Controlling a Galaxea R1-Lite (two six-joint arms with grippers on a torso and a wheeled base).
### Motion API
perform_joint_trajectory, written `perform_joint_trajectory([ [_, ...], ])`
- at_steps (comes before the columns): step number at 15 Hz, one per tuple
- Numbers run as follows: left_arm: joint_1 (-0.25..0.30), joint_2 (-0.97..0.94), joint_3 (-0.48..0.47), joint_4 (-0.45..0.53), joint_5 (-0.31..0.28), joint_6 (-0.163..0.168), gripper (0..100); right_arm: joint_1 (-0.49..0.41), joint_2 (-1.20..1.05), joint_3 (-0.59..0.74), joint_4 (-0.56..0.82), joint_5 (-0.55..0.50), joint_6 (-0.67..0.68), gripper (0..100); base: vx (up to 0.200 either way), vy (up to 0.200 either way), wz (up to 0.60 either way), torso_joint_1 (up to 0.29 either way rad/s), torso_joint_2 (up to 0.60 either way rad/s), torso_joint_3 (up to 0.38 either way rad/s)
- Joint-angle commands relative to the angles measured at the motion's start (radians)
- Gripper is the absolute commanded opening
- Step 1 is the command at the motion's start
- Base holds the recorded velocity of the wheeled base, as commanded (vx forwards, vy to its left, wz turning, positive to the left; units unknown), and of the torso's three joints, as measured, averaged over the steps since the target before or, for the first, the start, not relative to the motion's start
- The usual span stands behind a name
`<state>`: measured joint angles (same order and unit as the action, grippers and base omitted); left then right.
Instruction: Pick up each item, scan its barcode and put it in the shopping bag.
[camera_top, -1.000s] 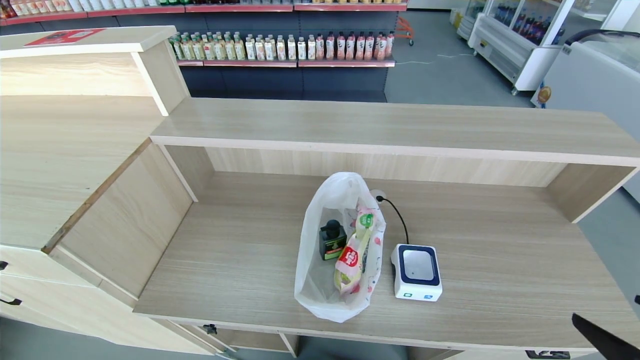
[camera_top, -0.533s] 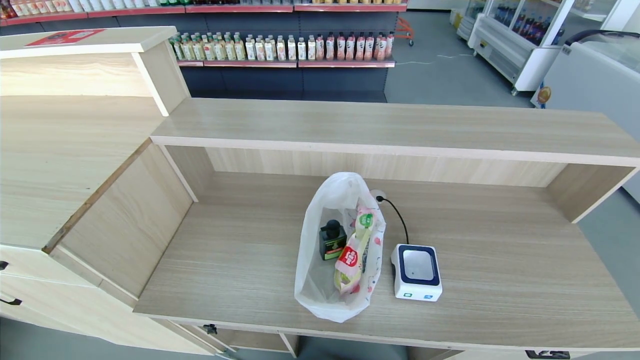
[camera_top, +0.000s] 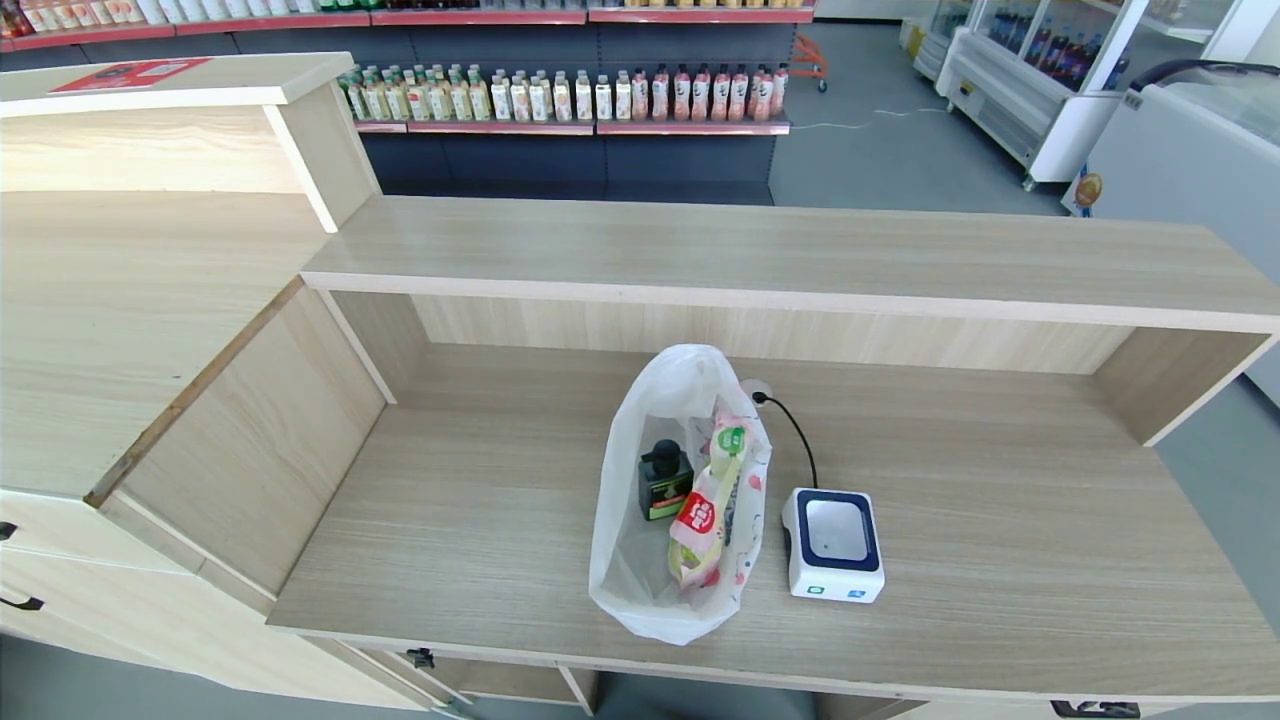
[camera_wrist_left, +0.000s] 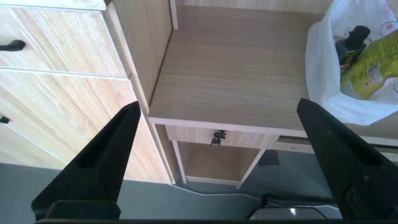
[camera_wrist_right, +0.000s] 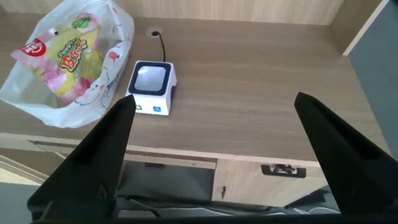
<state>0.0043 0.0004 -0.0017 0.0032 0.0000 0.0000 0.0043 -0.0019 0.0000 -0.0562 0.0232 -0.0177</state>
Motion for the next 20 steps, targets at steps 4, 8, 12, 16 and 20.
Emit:
perform_joint_trajectory([
  [4, 0.0, 0.0, 0.0, 0.0, 0.0, 0.0, 100, 0.0, 0.003, -0.005, 0.029, 0.006, 0.007, 100, 0.0, 0.0, 0.0, 0.0, 0.0, 0.0],
  [8, 0.0, 0.0, 0.0, 0.0, 0.0, 0.0, 100, 0.0, 0.002, -0.003, 0.019, 0.009, 0.03, 100, 0.0, 0.0, 0.0, 0.0, 0.0, 0.0],
  [12, 0.0, 0.001, 0.0, 0.0, 0.0, -0.005, 100, 0.0, 0.002, 0.0, 0.013, 0.007, 0.042, 100, -0.05, -0.05, 0.0, 0.001, 0.0, -0.001],
  [16, 0.0, 0.0, 0.0, 0.0, 0.0, 0.002, 100, 0.0, 0.002, 0.0, 0.013, 0.011, 0.041, 100, -0.2, -0.2, 0.0, 0.002, 0.0, 0.002],
  [20, 0.0, 0.0, 0.0, 0.0, 0.0, 0.003, 100, 0.0, 0.002, 0.0, 0.013, 0.009, 0.042, 100, -0.2, -0.2, 0.0, 0.007, 0.0, 0.005],
])
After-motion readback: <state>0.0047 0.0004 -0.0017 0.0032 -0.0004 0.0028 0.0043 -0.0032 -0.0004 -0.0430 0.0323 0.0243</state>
